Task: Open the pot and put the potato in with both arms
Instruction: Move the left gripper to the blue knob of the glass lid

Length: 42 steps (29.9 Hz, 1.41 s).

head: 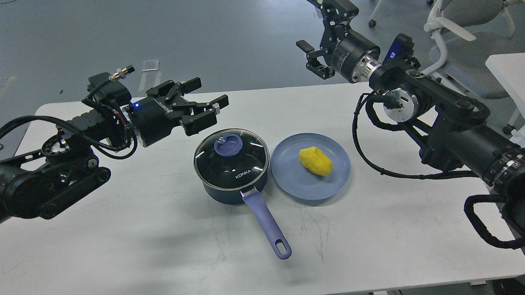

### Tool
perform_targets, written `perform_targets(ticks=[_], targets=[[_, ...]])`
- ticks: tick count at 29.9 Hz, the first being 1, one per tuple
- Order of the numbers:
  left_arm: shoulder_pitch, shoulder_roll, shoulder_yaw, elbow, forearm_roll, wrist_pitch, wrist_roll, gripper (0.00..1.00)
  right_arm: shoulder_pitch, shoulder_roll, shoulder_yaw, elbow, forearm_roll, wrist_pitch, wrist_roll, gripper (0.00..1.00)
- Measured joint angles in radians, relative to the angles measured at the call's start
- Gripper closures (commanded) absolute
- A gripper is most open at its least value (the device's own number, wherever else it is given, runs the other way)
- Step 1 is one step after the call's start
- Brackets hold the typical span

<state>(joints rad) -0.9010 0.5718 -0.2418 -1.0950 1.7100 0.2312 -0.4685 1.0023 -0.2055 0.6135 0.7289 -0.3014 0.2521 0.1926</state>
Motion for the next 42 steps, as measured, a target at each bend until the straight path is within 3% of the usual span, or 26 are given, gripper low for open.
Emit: perform_targets(ticks=[6, 14, 20, 42], targets=[[-0.003, -0.004, 0.069, 0.056, 0.249, 0.082, -0.020, 0.02, -0.003, -0.037, -0.001, -0.002, -0.001, -0.007, -0.008, 0.00], [-0.017, -0.086, 0.086, 0.173, 0.318, 0.094, -0.020, 0.02, -0.030, -0.072, 0.002, -0.034, 0.012, -0.009, -0.010, 0.00], [-0.015, -0.141, 0.085, 0.176, 0.280, 0.094, -0.020, 0.02, -0.059, -0.075, 0.006, -0.062, 0.016, -0.013, -0.010, 0.00], [0.036, -0.148, 0.097, 0.144, 0.280, 0.115, -0.020, 0.03, -0.081, -0.088, 0.004, -0.062, 0.016, -0.024, -0.010, 0.00]])
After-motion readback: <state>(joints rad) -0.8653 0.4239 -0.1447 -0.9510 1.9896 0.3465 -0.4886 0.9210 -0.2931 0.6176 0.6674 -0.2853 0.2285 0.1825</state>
